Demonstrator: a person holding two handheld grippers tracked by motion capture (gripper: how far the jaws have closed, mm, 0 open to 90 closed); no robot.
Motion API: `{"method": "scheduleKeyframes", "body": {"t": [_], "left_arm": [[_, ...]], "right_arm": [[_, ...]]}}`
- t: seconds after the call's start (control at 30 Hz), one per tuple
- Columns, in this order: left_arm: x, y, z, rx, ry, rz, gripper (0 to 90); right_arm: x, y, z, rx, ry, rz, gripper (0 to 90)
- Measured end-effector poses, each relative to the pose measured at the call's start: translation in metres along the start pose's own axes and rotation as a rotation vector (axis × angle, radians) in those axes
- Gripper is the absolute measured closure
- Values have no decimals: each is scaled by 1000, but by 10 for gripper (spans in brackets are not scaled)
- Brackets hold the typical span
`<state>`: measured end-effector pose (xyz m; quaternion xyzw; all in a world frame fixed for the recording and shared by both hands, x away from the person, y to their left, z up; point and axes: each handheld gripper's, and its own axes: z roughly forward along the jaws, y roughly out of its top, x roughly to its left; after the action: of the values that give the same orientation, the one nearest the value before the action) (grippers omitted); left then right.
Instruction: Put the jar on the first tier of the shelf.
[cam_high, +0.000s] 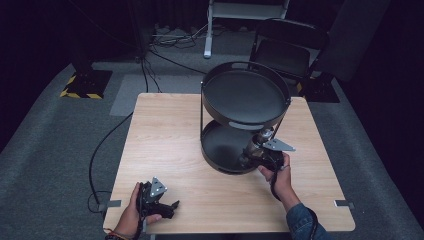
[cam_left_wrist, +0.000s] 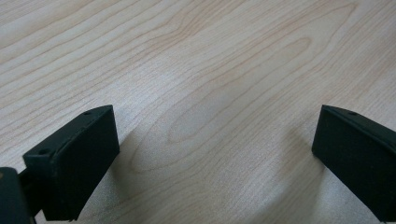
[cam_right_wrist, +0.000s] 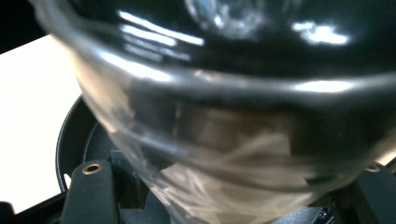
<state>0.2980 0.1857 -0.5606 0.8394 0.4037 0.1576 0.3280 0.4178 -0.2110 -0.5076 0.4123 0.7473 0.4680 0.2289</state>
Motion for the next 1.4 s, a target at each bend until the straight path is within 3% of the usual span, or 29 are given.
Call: {"method": "scheduleKeyframes", "body": {"t": [1.03,1.4], "left_arm": [[0,0,0,1,0,3,4],[0,0,0,1,-1,3,4]], "right_arm": [[-1,0,2,71,14,-40,312],[-2,2,2,130,20,-88,226]]}}
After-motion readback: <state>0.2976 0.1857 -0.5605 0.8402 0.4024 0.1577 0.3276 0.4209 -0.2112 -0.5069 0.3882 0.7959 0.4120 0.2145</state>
